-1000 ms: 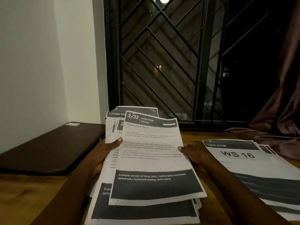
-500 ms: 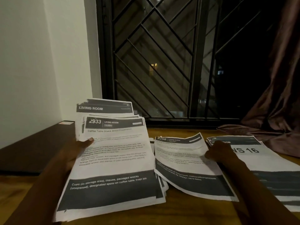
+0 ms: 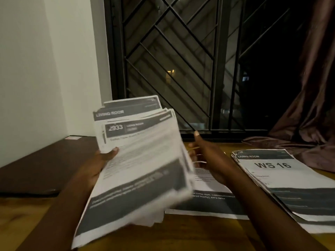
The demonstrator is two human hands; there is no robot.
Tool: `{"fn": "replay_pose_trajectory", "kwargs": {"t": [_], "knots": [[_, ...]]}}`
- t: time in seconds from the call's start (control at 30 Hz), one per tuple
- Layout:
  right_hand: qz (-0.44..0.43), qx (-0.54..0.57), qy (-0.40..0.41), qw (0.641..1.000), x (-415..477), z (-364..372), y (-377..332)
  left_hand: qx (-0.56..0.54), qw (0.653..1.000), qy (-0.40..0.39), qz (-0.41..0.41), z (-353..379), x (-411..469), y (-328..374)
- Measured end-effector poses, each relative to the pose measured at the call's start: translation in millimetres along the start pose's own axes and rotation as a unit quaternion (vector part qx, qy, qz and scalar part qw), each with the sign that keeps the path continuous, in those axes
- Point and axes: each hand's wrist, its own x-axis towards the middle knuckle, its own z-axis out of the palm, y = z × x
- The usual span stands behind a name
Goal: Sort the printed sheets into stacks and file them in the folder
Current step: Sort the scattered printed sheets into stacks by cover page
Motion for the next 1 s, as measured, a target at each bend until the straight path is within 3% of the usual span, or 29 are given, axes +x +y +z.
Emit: {"fn": "replay_pose_trajectory", "kwargs": {"t": [0.07,0.2,0.53,0.63,0.7,0.83,1.0], "knots": [[0.051,0.032,-0.038,0.997,-1,0,2,0.002,0.999,-0.003,-0.037,14,1,-12],[0.079,-0.026,-0.071,0.994,1,-2,14,0.032,0.998,-0.028,-0.045,16,4,-20],[0.073,-0.020,0.122,0.990,21,-14,35,0.036,0.988,-0.115,-0.095,13,-1,-20],[0.077,-0.049,0.118,0.989,28,-29,37,0.057,0.992,-0.078,-0.084,9,1,-20],[0.026,-0.100,0.174,0.979,28,-46,36,0.070,0.995,-0.044,-0.063,8,3,-16],[-0.023,-0.303,0.284,0.909,19,-94,27,0.214,0.973,0.080,0.020,3,3,-1],[0.044,-0.440,0.212,0.871,22,-106,43,0.238,0.961,0.122,0.071,-25,3,15]]}}
